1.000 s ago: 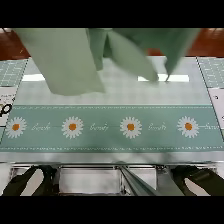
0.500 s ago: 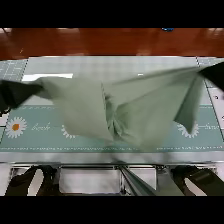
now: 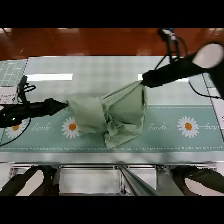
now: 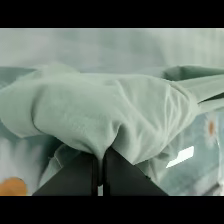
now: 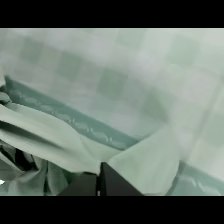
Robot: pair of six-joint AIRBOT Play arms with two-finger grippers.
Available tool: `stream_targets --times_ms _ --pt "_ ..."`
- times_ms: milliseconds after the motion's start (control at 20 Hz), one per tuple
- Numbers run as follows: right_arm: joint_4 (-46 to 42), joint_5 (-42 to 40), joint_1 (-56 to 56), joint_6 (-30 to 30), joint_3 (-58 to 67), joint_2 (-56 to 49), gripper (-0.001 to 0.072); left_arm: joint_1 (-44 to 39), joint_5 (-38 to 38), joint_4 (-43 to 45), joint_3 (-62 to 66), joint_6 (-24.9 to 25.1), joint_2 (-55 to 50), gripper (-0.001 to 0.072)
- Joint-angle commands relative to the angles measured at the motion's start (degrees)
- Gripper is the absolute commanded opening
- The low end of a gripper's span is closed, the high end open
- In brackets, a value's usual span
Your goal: Fold the shirts.
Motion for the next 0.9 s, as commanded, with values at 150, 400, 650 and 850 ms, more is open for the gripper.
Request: stream_targets --times_ms 150,400,650,850 --pt "6.40 -0.96 -1.66 2.03 16.48 -21.73 0.0412 1.05 -3.85 2.75 15.52 -1.16 -24.02 0.0510" --pt "1.40 16.96 -17.62 3.65 18.84 -14.88 0.0412 11.30 -15.10 9.60 22.08 -6.78 -19.89 0.0508" --pt "6.97 2.75 -22.80 -1.07 -18.18 3.74 0.0411 5.01 -10.99 6.60 1.99 -1.99 -16.06 0.0507" --pt "17.73 -0.90 -22.75 -7.37 -39.60 13.31 0.0405 -3.26 -2.54 5.99 -2.01 -2.23 -17.38 0.0506"
